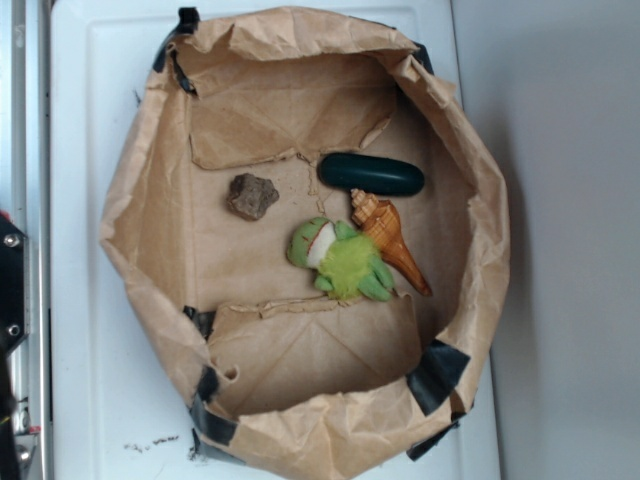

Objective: Grab the rock.

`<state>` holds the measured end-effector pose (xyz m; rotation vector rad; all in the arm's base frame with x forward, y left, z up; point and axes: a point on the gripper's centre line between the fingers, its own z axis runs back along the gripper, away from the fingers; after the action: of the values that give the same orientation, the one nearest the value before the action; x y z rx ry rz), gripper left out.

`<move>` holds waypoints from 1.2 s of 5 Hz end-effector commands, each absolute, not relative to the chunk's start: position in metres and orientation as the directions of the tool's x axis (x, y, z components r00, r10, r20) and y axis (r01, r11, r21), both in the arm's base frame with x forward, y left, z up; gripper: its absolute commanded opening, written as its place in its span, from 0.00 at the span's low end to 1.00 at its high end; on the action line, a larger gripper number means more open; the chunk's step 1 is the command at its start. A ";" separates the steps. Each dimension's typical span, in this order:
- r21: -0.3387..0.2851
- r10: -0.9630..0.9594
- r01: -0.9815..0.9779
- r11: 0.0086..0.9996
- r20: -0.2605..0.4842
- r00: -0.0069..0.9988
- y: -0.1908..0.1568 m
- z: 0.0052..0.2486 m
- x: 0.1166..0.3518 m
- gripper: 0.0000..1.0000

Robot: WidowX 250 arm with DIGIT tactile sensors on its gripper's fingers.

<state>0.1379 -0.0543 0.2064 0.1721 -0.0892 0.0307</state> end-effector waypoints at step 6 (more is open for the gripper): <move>-0.116 -0.261 0.274 0.955 0.117 0.958 0.008 0.209 0.228 1.00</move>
<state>0.2234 0.0033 0.1963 -0.1420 -0.0517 -0.2851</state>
